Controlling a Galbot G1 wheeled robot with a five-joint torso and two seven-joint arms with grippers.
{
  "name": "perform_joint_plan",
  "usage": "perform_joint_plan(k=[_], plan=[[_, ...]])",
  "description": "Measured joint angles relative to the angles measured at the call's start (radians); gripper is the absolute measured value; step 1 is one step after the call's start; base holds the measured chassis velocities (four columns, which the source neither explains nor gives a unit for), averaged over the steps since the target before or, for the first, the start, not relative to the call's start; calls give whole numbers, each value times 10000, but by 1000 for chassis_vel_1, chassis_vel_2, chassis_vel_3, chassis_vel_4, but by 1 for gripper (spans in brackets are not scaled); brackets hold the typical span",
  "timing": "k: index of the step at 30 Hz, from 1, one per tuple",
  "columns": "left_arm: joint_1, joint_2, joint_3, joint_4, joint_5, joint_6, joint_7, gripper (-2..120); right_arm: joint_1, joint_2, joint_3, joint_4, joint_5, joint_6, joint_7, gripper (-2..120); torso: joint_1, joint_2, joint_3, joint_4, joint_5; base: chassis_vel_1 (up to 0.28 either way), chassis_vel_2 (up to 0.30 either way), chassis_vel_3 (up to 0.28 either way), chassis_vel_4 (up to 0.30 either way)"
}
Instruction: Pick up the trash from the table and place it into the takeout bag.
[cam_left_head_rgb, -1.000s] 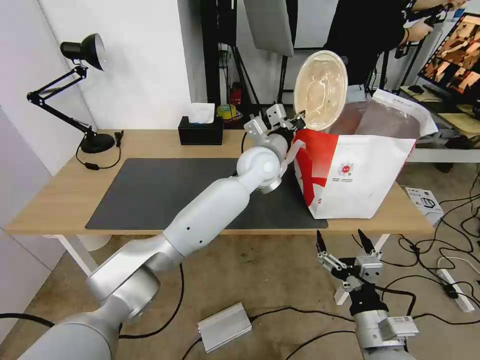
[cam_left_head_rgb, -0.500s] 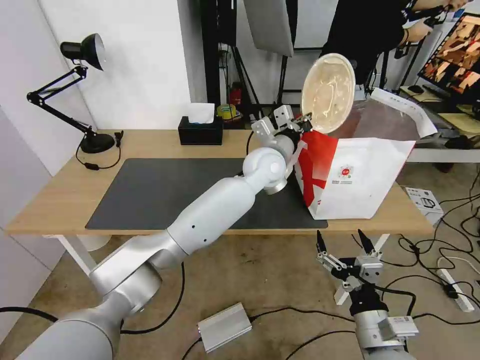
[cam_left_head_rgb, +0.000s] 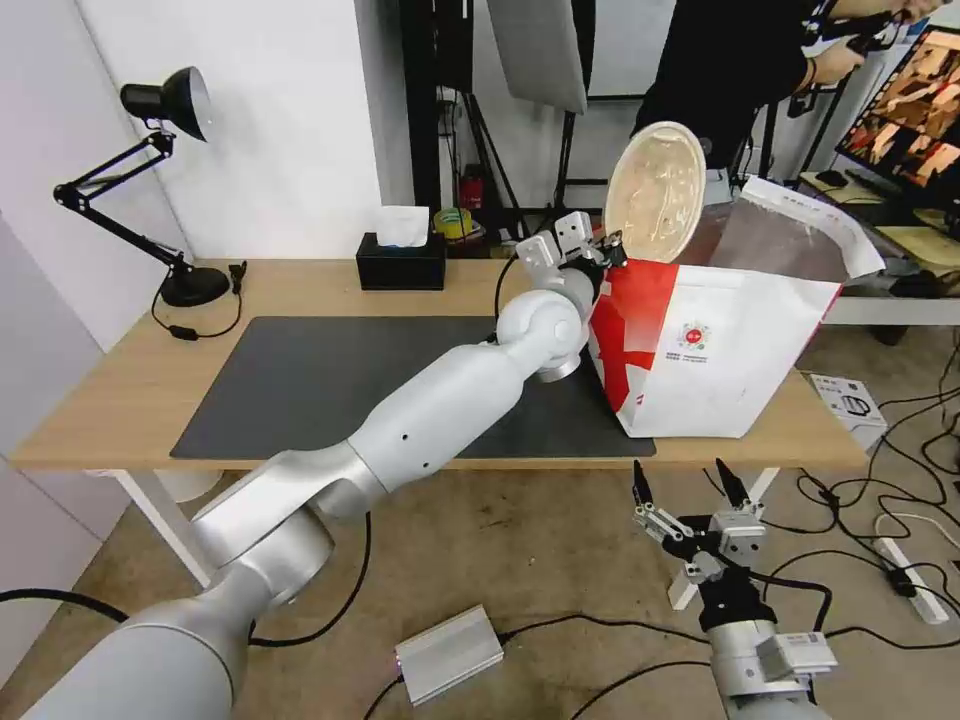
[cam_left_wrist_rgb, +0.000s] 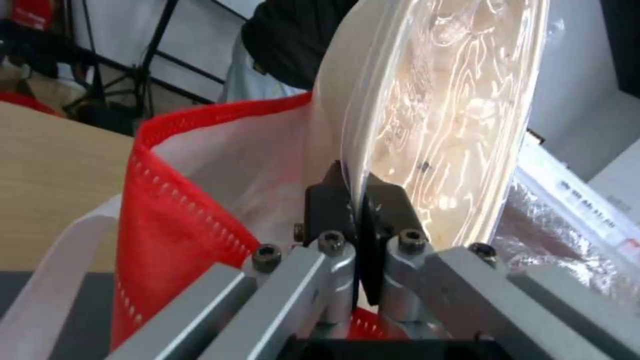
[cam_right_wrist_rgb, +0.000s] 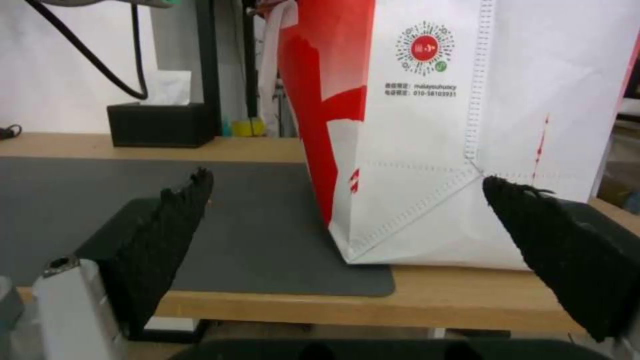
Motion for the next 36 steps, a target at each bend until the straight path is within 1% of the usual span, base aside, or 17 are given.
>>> perform_joint_plan(k=[6, 12, 19, 20, 21, 22, 25, 26, 29, 30, 35, 36], plan=[[-75, 101, 343, -46, 309, 148, 106, 0, 0, 0, 0, 0, 0, -1, -1, 100, 0, 0, 0, 1, -1, 0, 0, 0, 0], [-199, 381, 742, -335, 683, 267, 450, 0, 0, 0, 0, 0, 0, 0, 0, 100, -1, -1, 0, 1, 0, 0, 0, 0, 0], [-267, 536, 941, -472, 839, 269, 647, 0, 0, 0, 0, 0, 0, 0, 0, 100, 0, -1, 0, 1, -1, 0, 0, 0, 0], [-280, 559, 966, -498, 867, 267, 668, 6, 0, 0, 0, 0, 0, 0, 0, 100, 0, -2, 0, 1, -1, 0, 0, 0, 0], [-280, 559, 966, -498, 867, 267, 668, 6, 0, 0, 0, 0, 0, 0, 0, 100, 0, -2, 0, 1, -1, 0, 0, 0, 0], [-293, 572, 988, -509, 901, 262, 674, 9, 0, 0, 0, 0, 0, 0, 0, 100, 0, -1, 0, 2, -1, 0, 0, 0, 0], [-356, 603, 1062, -539, 958, 251, 684, 24, 0, 0, 0, 0, 0, 0, 0, 100, -1, -2, 0, 1, -1, 0, 0, 0, 0], [-356, 603, 1062, -539, 958, 251, 684, 24, 0, 0, 0, 0, 0, 0, 0, 100, -1, -2, 0, 1, -1, 0, 0, 0, 0], [-404, 606, 1112, -558, 969, 241, 686, 37, 0, 0, 0, 0, 0, 0, 0, 100, 0, -2, 0, 1, -1, 0, 0, 0, 0], [-404, 606, 1112, -558, 969, 241, 686, 37, 0, 0, 0, 0, 0, 0, 0, 100, 0, -2, 0, 1, -1, 0, 0, 0, 0], [-427, 654, 1147, -611, 978, 219, 684, 59, 0, 0, 0, 0, 0, 0, 0, 100, -1, -1, 0, 1, -1, 0, 0, 0, 0], [-427, 654, 1147, -611, 978, 219, 684, 59, 0, 0, 0, 0, 0, 0, 0, 100, -1, -1, 0, 1, -1, 0, 0, 0, 0]])
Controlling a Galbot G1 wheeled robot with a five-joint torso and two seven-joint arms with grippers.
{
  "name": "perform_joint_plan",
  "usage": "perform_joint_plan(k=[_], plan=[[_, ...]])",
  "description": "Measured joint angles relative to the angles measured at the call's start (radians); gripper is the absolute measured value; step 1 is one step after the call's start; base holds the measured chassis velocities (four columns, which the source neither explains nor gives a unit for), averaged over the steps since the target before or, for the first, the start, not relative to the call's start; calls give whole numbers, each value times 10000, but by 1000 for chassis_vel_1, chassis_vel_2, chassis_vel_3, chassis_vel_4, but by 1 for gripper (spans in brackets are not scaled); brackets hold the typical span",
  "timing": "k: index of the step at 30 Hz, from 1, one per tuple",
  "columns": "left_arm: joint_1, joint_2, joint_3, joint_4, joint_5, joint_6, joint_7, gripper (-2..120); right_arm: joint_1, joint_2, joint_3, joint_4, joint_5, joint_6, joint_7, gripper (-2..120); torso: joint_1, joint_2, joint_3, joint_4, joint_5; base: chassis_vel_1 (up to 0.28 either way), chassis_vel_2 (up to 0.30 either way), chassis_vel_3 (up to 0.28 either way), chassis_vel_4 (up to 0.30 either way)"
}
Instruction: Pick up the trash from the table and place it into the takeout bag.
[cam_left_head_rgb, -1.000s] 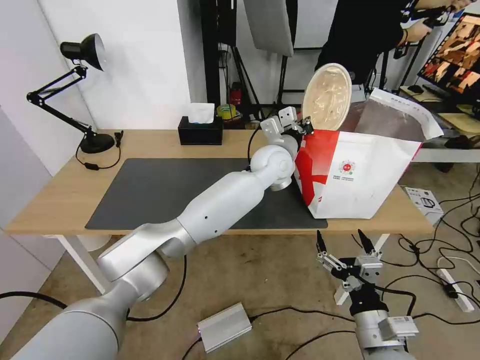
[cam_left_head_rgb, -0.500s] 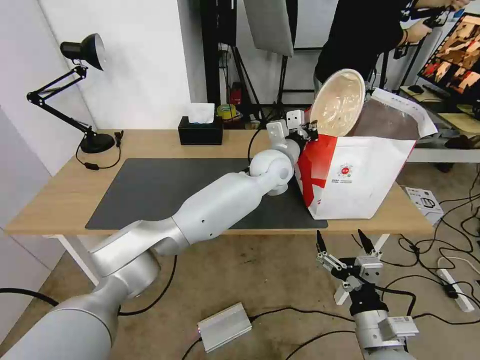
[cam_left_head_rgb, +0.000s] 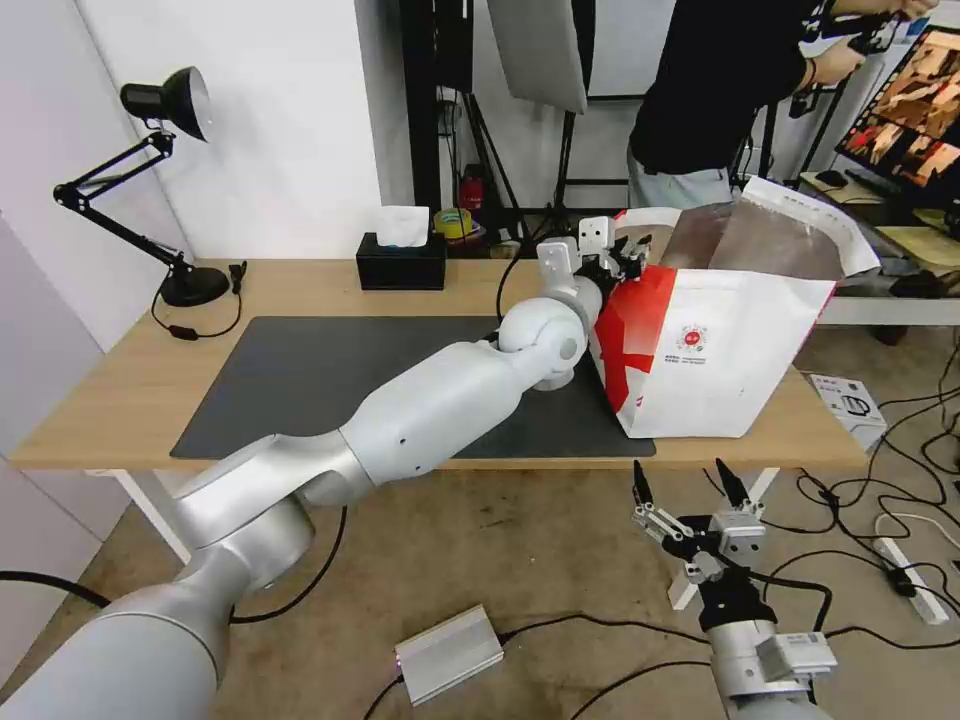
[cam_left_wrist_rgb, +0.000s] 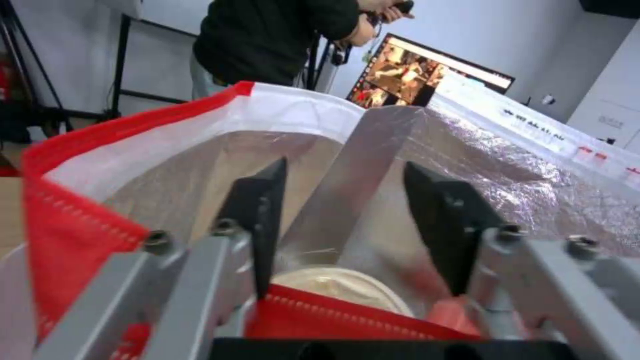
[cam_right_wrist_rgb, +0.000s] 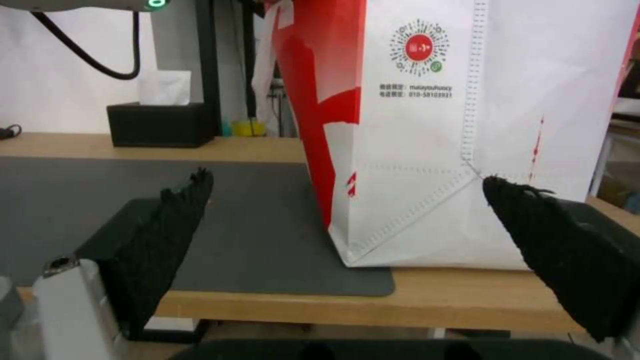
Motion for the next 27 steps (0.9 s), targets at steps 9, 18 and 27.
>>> perform_joint_plan(k=[9, 18, 27], plan=[[-24, 215, -14, -278, 44, -333, -68, 92, 0, 0, 0, 0, 0, 0, 0, 100, 0, 0, 0, 0, 0, 0, 0, 0, 0], [241, 1173, -416, -1546, 289, -855, -487, 100, 0, 0, 0, 0, 0, 0, 0, 100, 1, 1, 0, 3, -2, 0, 0, 0, 0], [1405, 2921, -1052, -3498, 734, -1027, -661, 100, 0, 0, 0, 0, 0, 0, 0, 100, 0, 2, 0, 2, -4, 0, 0, 0, 0]])
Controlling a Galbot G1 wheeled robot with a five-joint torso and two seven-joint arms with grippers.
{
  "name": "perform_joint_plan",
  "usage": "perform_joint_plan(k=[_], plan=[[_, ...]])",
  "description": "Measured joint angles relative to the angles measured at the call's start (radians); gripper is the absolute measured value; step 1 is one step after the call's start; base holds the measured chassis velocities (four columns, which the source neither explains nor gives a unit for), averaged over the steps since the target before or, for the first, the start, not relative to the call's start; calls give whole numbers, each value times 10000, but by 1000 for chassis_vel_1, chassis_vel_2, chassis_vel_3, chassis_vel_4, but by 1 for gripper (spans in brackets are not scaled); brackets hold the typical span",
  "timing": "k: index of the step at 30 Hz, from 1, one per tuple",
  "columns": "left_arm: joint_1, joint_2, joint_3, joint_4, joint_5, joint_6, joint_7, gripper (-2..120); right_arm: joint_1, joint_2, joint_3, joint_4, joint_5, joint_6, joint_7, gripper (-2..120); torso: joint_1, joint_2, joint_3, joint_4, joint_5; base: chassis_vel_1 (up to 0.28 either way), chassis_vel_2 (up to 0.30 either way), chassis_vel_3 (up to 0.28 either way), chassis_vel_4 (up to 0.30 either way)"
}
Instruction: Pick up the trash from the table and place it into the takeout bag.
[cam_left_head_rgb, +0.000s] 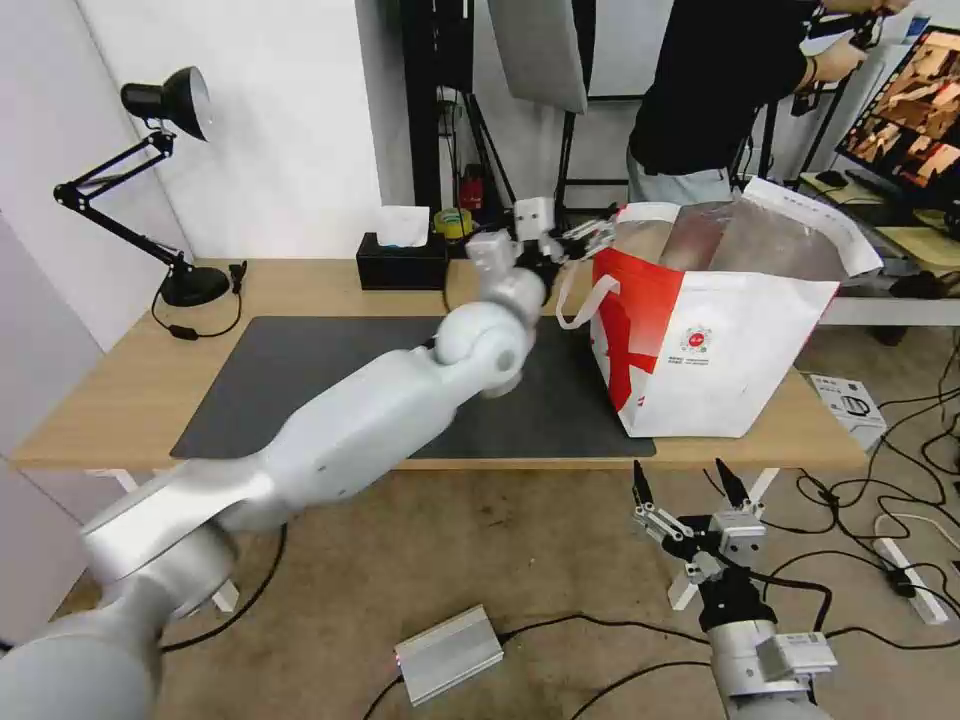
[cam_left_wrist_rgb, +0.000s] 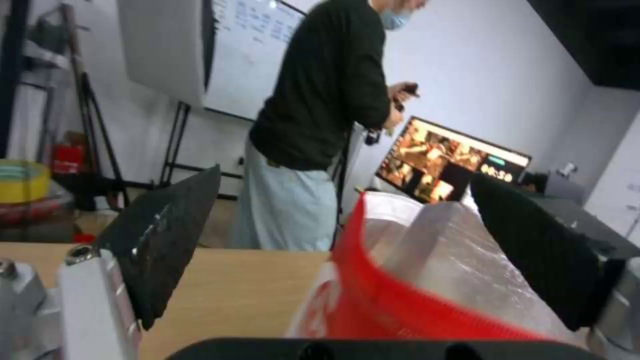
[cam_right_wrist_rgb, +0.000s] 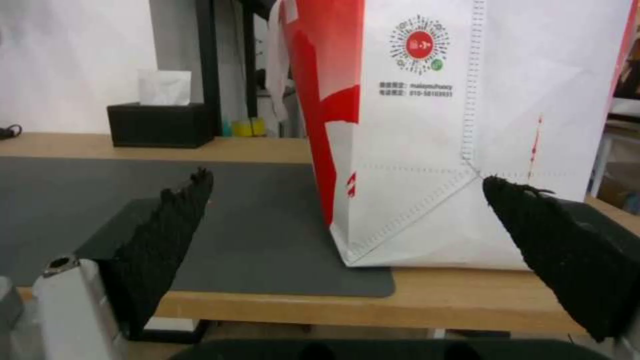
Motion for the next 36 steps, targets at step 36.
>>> perform_joint_plan(k=[36], plan=[[7962, 3322, -6153, -5276, 2323, -148, 918, 100, 1, -1, 0, 0, 0, 0, 0, 100, 0, 0, 0, -3, 4, 0, 0, 0, 0]])
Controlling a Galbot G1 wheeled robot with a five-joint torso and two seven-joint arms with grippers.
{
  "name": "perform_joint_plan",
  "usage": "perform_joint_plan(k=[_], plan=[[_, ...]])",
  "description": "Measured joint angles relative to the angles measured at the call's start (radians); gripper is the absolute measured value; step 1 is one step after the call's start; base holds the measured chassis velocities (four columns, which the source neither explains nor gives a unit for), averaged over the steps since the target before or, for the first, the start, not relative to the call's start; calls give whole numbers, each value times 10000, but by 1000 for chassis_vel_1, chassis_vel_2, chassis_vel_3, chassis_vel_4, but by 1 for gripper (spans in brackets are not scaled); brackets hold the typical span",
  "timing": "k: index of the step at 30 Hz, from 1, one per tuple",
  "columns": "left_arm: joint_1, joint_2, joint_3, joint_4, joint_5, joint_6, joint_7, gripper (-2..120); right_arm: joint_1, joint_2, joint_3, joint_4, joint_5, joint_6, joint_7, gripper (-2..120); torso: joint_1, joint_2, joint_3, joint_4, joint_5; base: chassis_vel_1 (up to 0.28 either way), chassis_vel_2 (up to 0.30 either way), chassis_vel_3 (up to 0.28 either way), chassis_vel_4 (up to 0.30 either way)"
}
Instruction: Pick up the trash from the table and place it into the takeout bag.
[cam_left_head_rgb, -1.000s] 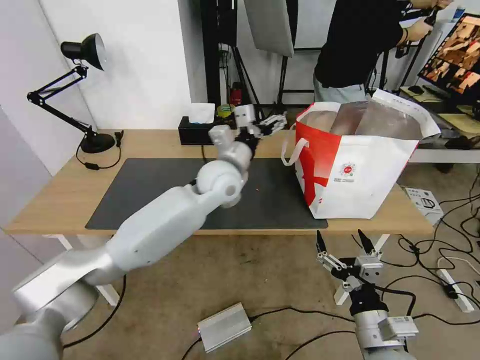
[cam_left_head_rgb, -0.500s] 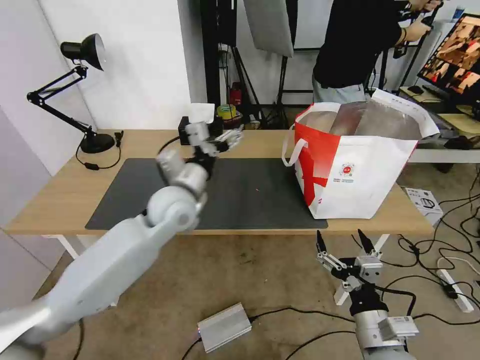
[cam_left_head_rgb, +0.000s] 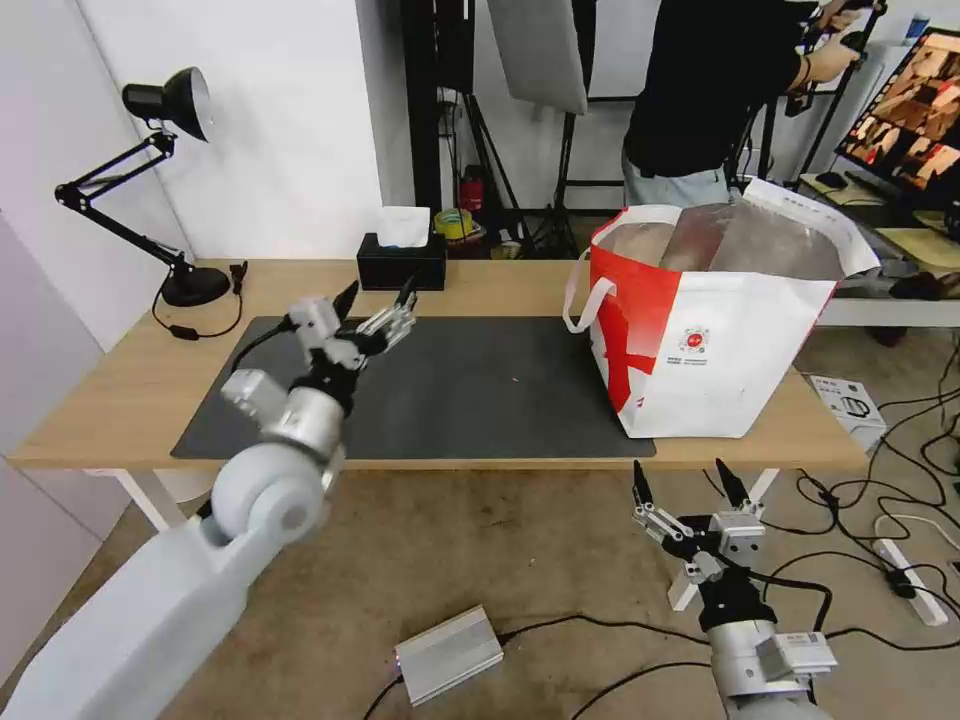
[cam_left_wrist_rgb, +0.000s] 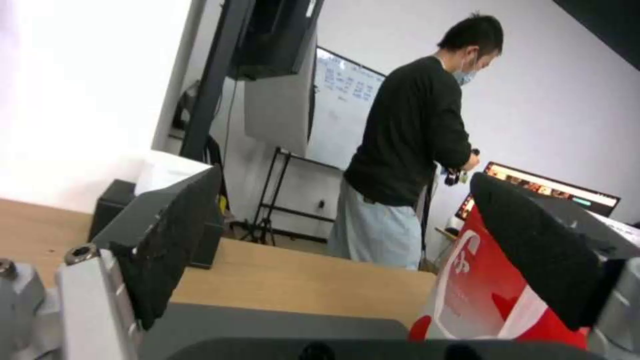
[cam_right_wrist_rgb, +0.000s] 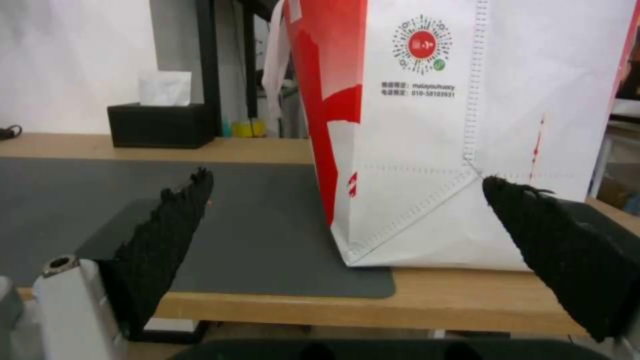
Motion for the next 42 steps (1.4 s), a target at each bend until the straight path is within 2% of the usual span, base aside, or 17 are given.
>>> perform_joint_plan(k=[2, 4, 7, 8, 9, 12, 14, 16, 18, 19, 20, 25, 32, 34, 35, 42], plan=[[740, -10, -481, -398, 412, -35, 93, 100, 0, 1, 0, 0, 0, 0, 0, 100, 0, 0, 0, 0, 0, 0, 0, 0, 0], [949, -22, -620, -500, 519, -47, 136, 100, 0, 0, 0, 0, 0, 0, 0, 100, 0, 0, 0, 0, 1, 0, 0, 0, 0], [2411, -239, -1713, -1167, 1102, -163, 489, 100, 0, 0, 0, 1, 0, 1, 0, 100, 0, 0, -1, -1, 2, 0, 0, 0, 0], [2411, -239, -1713, -1167, 1102, -163, 489, 100, 0, 0, 0, 1, 0, 1, 0, 100, 0, 0, -1, -1, 2, 0, 0, 0, 0], [3172, -434, -2176, -1414, 1397, -248, 706, 100, 0, 1, 0, 0, 0, 0, 0, 100, 0, 0, 0, 1, 1, 0, 0, 0, 0], [4591, -1052, -2848, -1644, 2186, -568, 1140, 100, 0, 0, 0, 0, 0, 0, 0, 100, -2, 0, -1, 3, -1, 0, 0, 0, 0], [4854, -1197, -2939, -1676, 2362, -633, 1197, 100, 0, 0, 0, 0, 0, 0, 0, 100, -1, 0, -1, 1, -1, 0, 0, 0, 0], [5752, -1867, -3228, -1776, 3038, -989, 1280, 100, 0, 0, 0, 0, 0, 0, 0, 100, -1, 0, -1, 1, 1, 0, 0, 0, 0], [5752, -1867, -3228, -1776, 3038, -989, 1280, 100, 0, 0, 0, 0, 0, 0, 0, 100, -1, 0, -1, 1, 1, 0, 0, 0, 0], [6417, -2419, -3415, -1812, 3751, -1339, 1286, 100, 0, 0, 0, 0, 0, 0, 0, 100, -1, 1, -1, 2, 1, 0, 0, 0, 0], [6689, -2662, -3479, -1804, 4151, -1583, 1286, 100, 0, 0, 0, 0, 0, 0, 0, 100, -1, 0, -1, 2, 1, 0, 0, 0, 0], [7338, -3270, -3556, -1756, 5179, -2055, 1276, 100, 0, 0, 0, 0, 0, 0, 0, 100, 0, 0, -1, 1, 2, 0, 0, 0, 0], [7757, -3758, -3572, -1648, 6307, -2323, 1094, 100, 0, 0, 0, 0, 0, 0, 0, 100, 0, 0, 0, 0, 1, 0, 0, 0, 0], [7917, -3902, -3560, -1561, 6642, -2478, 962, 100, 0, 0, 0, 0, 0, 0, 0, 100, 1, 0, 0, 0, 2, 0, 0, 0, 0], [8238, -4189, -3521, -1391, 7251, -2776, 801, 100, 0, 0, 0, 0, 0, 0, 0, 100, 1, 0, 0, 1, 1, 0, 0, 0, 0], [8653, -4871, -3260, -958, 8121, -3308, 747, 100, 0, 0, 0, 0, 0, 0, 0, 100, 1, 1, 0, 1, 0, 0, 0, 0, 0]])
